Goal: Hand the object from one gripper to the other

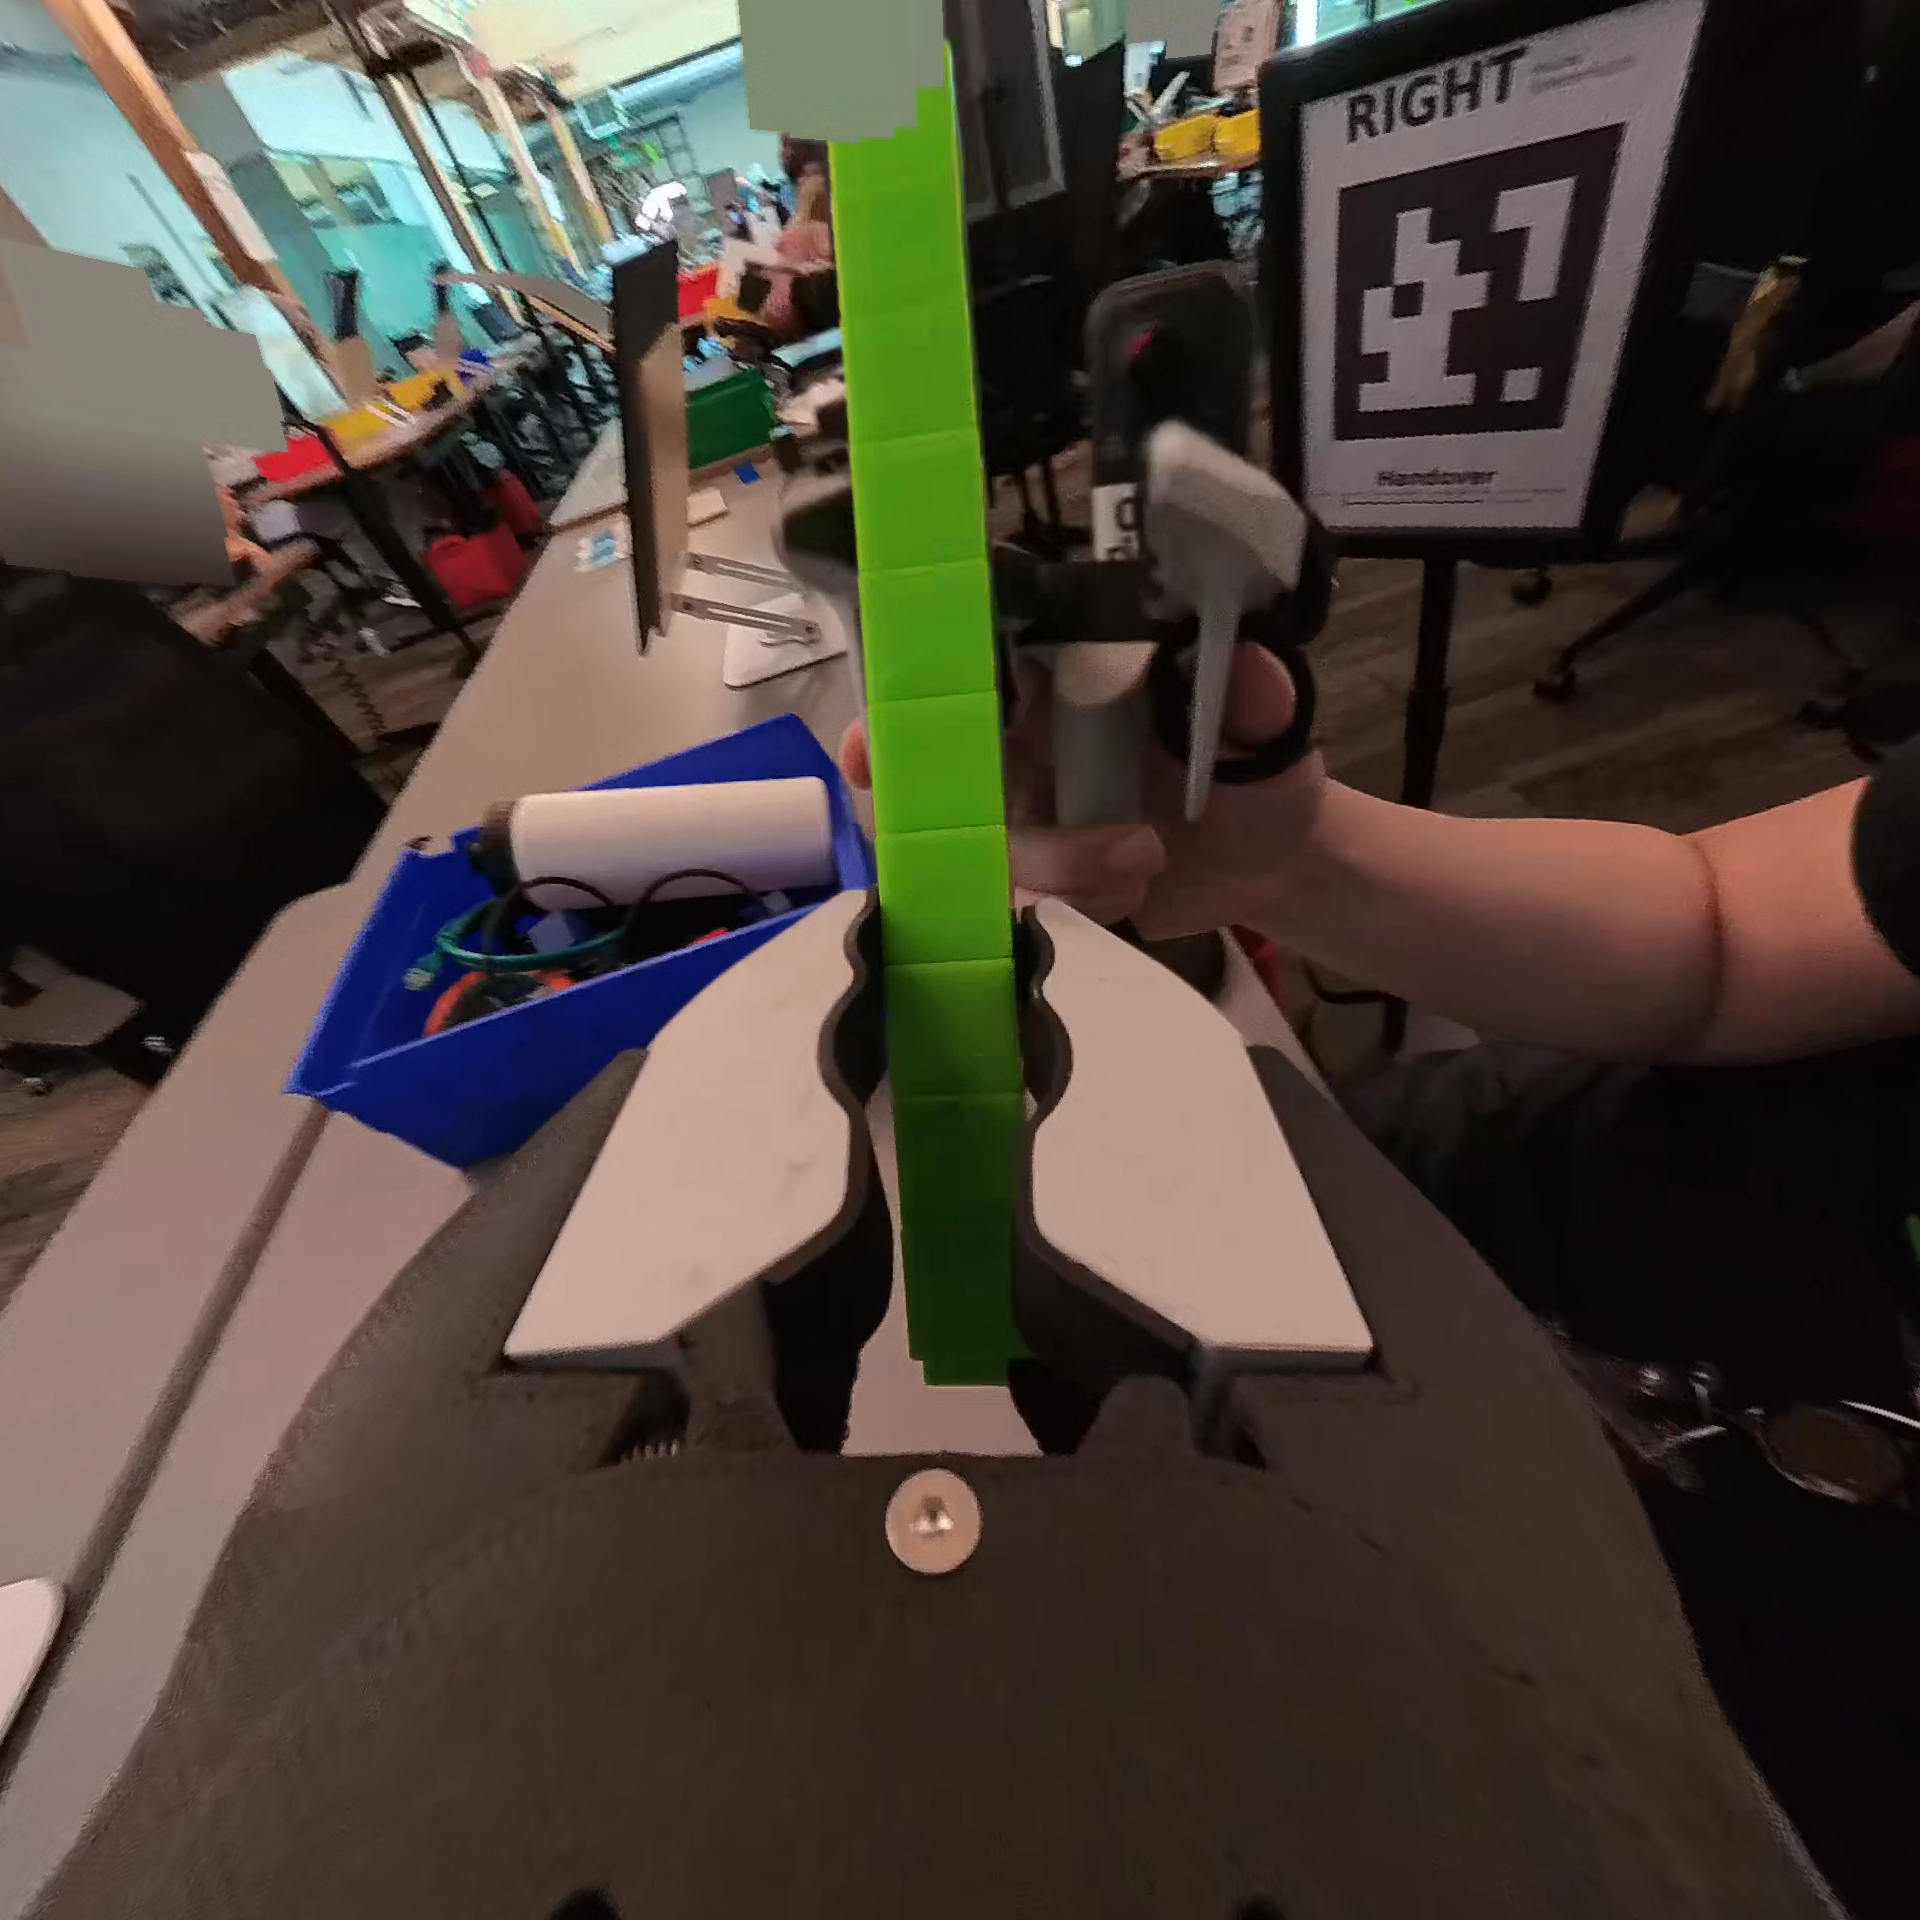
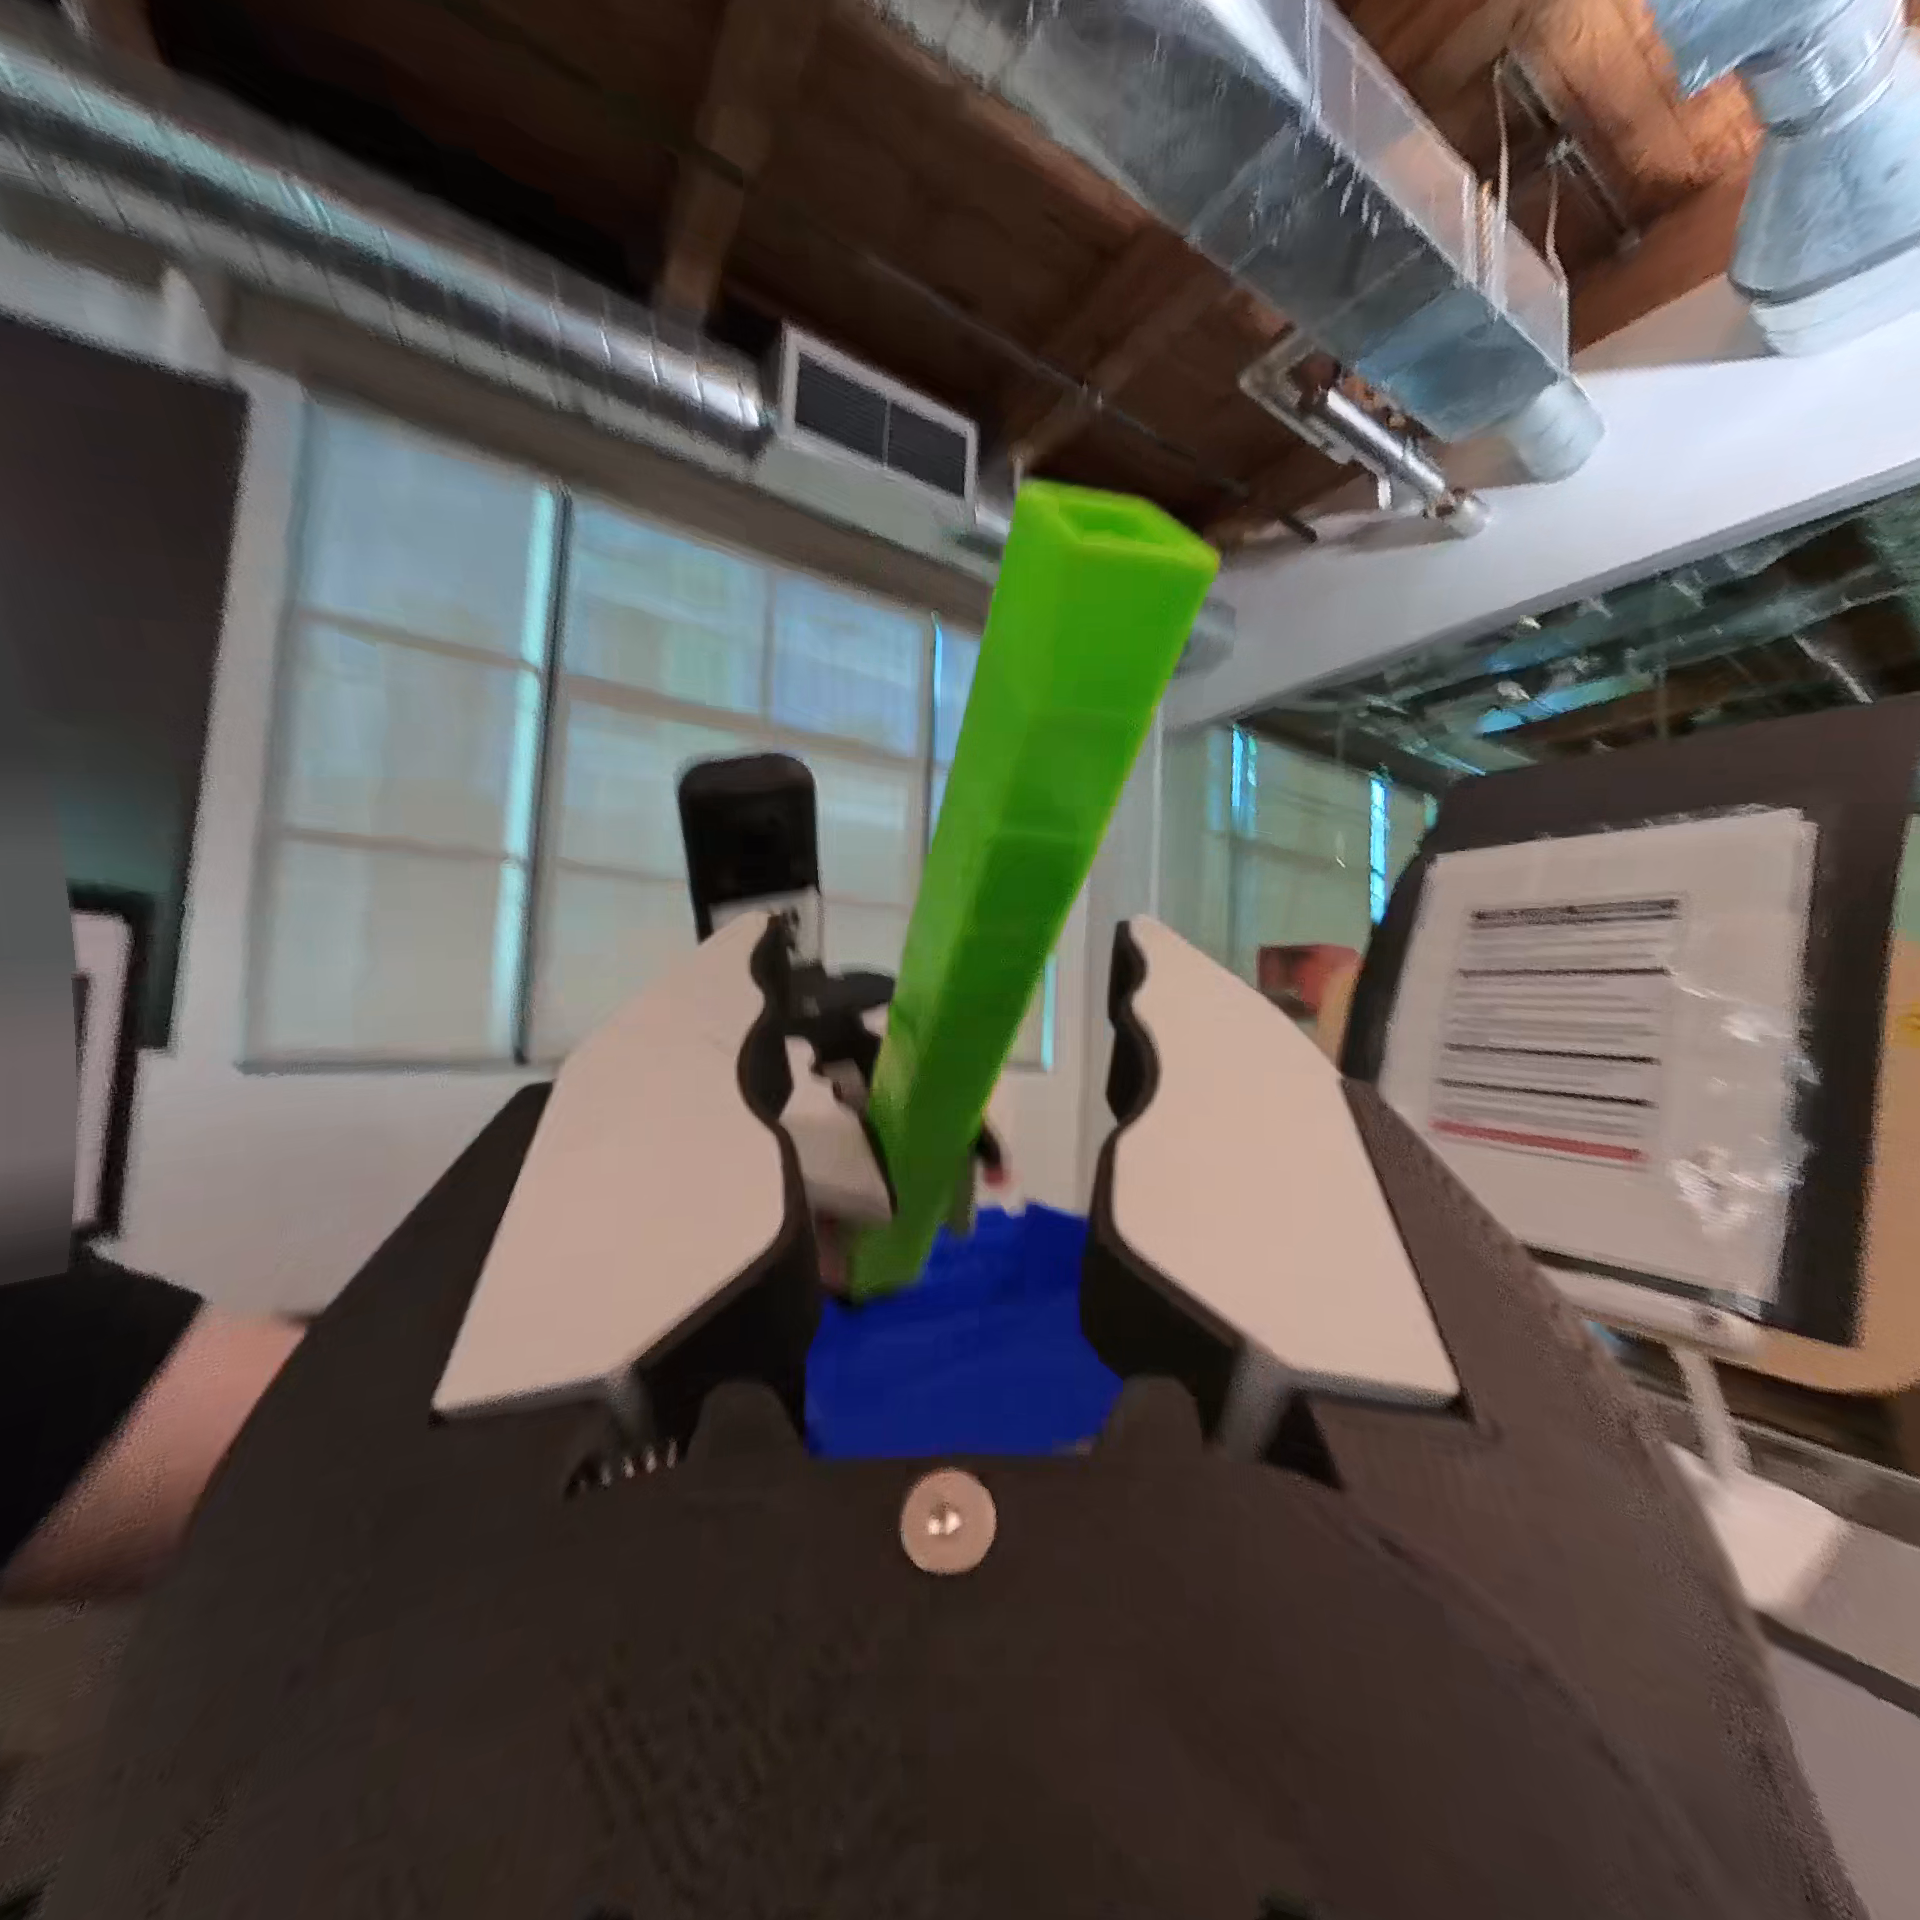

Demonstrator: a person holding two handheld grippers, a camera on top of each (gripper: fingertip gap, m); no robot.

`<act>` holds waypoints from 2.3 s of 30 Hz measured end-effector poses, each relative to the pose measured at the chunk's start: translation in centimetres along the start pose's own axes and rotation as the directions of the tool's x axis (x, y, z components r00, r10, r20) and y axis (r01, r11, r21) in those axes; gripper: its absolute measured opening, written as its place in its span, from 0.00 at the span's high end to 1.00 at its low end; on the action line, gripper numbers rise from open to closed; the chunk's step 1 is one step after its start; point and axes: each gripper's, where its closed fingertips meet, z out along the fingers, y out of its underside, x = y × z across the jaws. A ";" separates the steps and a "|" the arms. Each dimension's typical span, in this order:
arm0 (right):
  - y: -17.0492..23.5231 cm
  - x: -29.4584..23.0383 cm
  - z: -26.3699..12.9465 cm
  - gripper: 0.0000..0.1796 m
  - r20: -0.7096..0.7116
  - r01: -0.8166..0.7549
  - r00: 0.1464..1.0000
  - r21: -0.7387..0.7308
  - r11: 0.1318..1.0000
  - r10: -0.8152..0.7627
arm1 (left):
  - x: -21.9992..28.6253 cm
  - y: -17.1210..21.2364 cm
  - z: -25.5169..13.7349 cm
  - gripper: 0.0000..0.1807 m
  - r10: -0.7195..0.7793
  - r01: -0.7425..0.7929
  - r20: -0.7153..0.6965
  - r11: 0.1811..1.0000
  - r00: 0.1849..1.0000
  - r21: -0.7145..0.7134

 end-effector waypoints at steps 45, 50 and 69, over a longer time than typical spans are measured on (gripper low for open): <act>3.4 -1.5 -6.9 0.87 0.466 0.760 0.553 -0.621 0.189 -0.691 | -0.5 1.8 -1.6 0.77 0.580 -0.517 0.164 0.798 0.798 -0.309; 0.0 -0.5 -5.3 0.87 0.320 0.803 0.296 -0.593 0.053 -0.900 | -4.2 -3.4 -5.1 0.57 0.326 -0.337 0.436 0.940 0.839 -0.054; 1.3 -3.8 2.0 0.87 -0.284 0.896 0.037 -0.416 0.158 -0.958 | 1.4 -7.2 -2.4 0.87 -0.341 0.418 -0.243 0.776 0.908 0.472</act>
